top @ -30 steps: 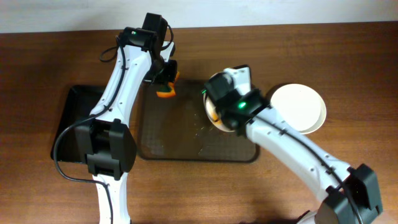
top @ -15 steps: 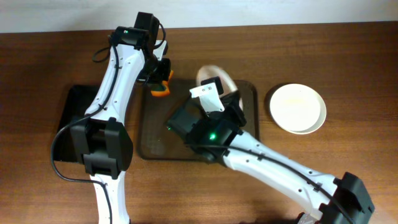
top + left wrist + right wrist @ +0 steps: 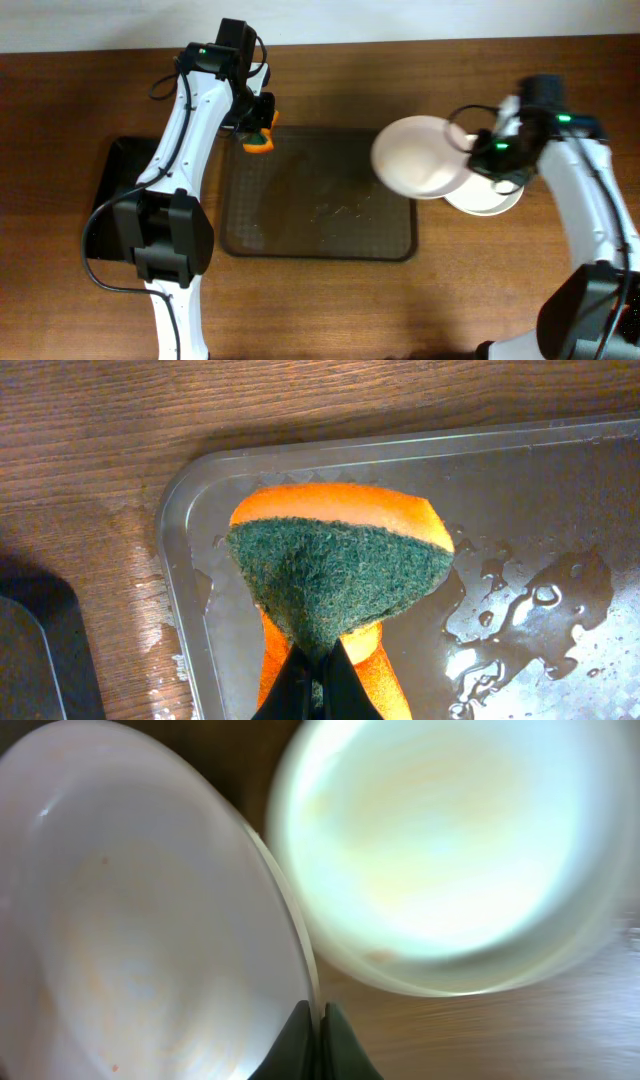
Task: Clean dirty plates on tray and stack at the side
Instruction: 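Carry the last plate with the right gripper onto the stack at right, then place the sponge back on the black tray with the left gripper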
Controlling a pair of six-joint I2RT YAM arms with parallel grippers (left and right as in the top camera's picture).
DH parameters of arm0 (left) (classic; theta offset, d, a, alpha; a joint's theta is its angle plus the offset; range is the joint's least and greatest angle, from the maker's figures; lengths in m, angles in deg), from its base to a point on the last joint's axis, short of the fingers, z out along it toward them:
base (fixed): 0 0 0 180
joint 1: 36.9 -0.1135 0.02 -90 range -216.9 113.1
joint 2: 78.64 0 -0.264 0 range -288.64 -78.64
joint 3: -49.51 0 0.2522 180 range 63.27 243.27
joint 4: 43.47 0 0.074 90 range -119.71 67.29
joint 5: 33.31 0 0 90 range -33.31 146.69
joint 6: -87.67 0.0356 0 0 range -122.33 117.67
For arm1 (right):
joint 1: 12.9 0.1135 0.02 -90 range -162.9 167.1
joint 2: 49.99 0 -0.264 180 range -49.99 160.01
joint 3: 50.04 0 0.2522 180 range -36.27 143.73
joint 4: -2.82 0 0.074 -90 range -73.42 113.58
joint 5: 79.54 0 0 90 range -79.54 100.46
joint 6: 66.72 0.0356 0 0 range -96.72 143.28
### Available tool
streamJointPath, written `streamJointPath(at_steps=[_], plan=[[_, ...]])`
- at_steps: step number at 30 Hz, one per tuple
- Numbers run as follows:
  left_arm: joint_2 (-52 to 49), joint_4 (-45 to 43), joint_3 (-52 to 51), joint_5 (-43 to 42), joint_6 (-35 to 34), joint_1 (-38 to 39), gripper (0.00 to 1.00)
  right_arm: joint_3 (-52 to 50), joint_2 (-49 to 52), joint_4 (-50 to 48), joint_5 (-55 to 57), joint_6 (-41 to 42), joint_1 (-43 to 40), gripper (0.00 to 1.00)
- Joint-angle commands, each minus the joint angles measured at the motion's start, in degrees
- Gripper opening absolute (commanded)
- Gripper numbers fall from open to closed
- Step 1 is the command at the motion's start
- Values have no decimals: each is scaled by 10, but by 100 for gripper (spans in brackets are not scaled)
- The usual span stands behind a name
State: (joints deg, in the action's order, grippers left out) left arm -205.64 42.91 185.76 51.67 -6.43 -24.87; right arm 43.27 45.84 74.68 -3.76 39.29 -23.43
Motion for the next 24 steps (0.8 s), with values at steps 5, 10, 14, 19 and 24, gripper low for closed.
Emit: streamJointPath(at_steps=[5,10,14,19,24], plan=[[3,-3,-2,3,5,-7,0,1,89,-25,49,-3,-148,4],[5,15,0,21,5,-20,0,3,125,-20,4,-21,-149,44],[8,103,29,39,1,-82,0,38,103,13,-21,-52,-87,47],[8,131,-19,93,-57,-202,0,63,96,7,-16,-53,16,56],[8,37,-149,89,-57,-257,73,63,96,2,-16,-53,61,57]])
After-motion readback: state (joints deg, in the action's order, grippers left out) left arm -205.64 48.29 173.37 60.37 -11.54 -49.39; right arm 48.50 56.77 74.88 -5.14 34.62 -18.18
